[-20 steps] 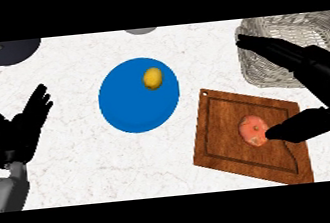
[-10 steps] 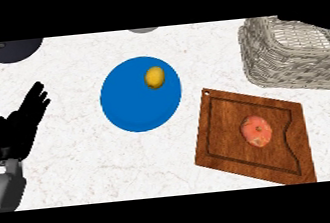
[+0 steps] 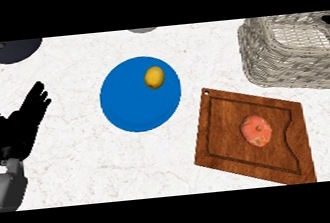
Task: Pick the squash from the cutting board and place it in the basket
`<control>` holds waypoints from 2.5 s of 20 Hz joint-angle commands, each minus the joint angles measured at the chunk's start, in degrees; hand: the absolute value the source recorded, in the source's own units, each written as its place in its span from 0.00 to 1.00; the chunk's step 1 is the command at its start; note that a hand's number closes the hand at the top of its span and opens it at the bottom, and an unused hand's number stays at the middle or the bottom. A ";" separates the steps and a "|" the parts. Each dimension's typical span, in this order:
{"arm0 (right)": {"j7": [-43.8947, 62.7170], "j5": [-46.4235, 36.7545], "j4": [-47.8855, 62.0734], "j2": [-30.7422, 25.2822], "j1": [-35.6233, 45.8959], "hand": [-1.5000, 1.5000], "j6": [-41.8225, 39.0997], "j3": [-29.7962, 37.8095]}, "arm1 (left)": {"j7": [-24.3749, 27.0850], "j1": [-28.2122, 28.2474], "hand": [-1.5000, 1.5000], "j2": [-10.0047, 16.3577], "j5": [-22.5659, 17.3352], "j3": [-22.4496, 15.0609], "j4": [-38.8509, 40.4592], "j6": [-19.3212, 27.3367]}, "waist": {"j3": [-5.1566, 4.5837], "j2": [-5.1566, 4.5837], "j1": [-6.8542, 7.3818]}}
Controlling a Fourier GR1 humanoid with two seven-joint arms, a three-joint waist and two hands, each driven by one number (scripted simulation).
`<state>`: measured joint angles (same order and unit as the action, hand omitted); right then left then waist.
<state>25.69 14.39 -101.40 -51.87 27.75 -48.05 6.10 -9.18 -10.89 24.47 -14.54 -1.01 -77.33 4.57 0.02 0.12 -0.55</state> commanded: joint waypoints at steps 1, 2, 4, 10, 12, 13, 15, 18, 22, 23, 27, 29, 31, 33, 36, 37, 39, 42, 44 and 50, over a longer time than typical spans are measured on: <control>-5.04 -1.84 -4.28 2.39 -9.13 0.00 1.05 6.82 | -0.55 -0.75 0.50 0.79 -0.13 1.66 -0.17 -1.21 | 0.04 0.06 -0.39; -6.27 -0.97 -6.17 2.59 -12.34 0.00 0.95 8.85 | -5.90 -0.91 0.50 -0.61 0.35 0.04 -5.05 2.27 | 0.10 0.27 -0.73; -10.93 -7.19 -6.89 7.13 -15.07 0.00 1.08 7.63 | -0.40 -1.12 0.50 0.54 0.49 2.04 0.86 -1.86 | 0.04 -0.07 -0.27; -25.98 -22.18 -2.22 13.44 -18.96 0.00 3.41 6.87 | -3.49 0.50 0.50 -1.22 1.15 2.05 -3.70 -1.57 | 0.05 -0.16 0.65; -29.56 -29.16 -0.90 17.24 -20.23 0.00 8.90 2.56 | -1.45 1.65 0.50 -2.68 2.81 1.02 -2.95 -0.51 | 0.06 -0.24 0.91; -28.55 -31.42 -2.37 20.20 -21.16 0.00 11.84 -0.87 | -1.03 -0.74 0.50 0.61 0.80 3.86 -0.52 -4.03 | 0.04 -0.28 0.82; -30.47 -32.72 1.96 20.81 -18.01 0.00 12.57 -1.14 | -2.18 -2.70 0.50 -2.13 2.06 3.31 -0.06 -2.36 | 0.01 -0.21 0.71; -36.98 -36.99 8.49 24.83 -18.84 0.00 18.68 -3.18 | -3.18 -0.74 0.50 -1.92 2.52 2.72 -3.45 -2.37 | 0.05 -0.24 1.07; -37.03 -38.54 9.67 30.32 -20.31 0.00 21.83 -5.69 | -0.85 -1.10 0.50 -3.12 3.78 3.41 0.46 -3.48 | 0.00 -0.19 0.66; -40.78 -43.14 13.70 29.99 -20.62 0.00 24.36 -7.44 | -2.70 -0.79 0.50 -2.64 3.53 3.64 -2.39 -3.36 | 0.02 -0.19 0.87; -36.40 -47.82 19.32 31.52 -14.92 0.00 24.95 -10.21 | -2.54 3.08 0.50 -4.22 4.82 3.14 -6.31 -2.78 | 0.01 -0.15 1.19; -38.00 -46.93 20.19 28.89 -14.55 0.00 21.11 -8.35 | -5.28 1.82 0.50 -4.74 5.00 3.68 -7.22 -2.83 | 0.00 -0.12 0.85; -37.67 -50.98 24.66 32.48 -12.73 0.00 24.98 -11.59 | -3.24 1.28 0.50 -5.26 6.05 3.99 -3.67 -2.94 | 0.00 -0.22 0.96; -40.01 -51.94 23.81 30.71 -15.16 0.00 24.27 -10.57 | -2.98 2.12 0.50 -5.41 5.60 5.39 -4.30 -4.35 | -0.01 -0.14 0.72; -43.68 -52.48 26.47 29.49 -14.11 0.00 23.80 -8.46 | -4.04 4.16 0.50 -5.22 6.25 6.15 -6.83 -5.77 | 0.00 -0.11 0.81; -43.47 -52.57 29.35 30.15 -11.52 0.00 24.39 -7.77 | -2.43 -3.73 0.50 -6.42 7.81 6.41 0.95 -4.06 | -0.01 -0.19 0.60; -43.78 -50.51 16.58 28.10 -22.15 0.00 21.57 -7.84 | -0.63 1.04 0.50 -7.73 8.70 5.25 -2.21 -4.15 | -0.03 -0.03 0.19; -46.40 -51.59 28.43 28.99 -12.52 0.00 21.24 -5.51 | -3.52 -1.90 0.50 -5.31 7.59 8.98 -0.94 -6.48 | -0.01 -0.15 0.65; -47.78 -49.85 28.76 28.12 -11.97 0.00 19.02 -3.84 | -2.24 -2.07 0.50 -7.06 9.14 7.80 -0.90 -5.59 | -0.01 -0.14 0.62; -50.54 -52.31 25.69 29.27 -15.56 0.00 19.46 -6.40 | 1.23 0.41 0.50 -9.04 10.34 7.54 1.38 -7.03 | -0.02 -0.14 0.53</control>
<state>-23.66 -37.02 -75.46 -22.79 11.96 -28.03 0.05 -12.34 -12.02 17.35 -5.79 7.02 -79.02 -1.92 0.01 0.01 -0.01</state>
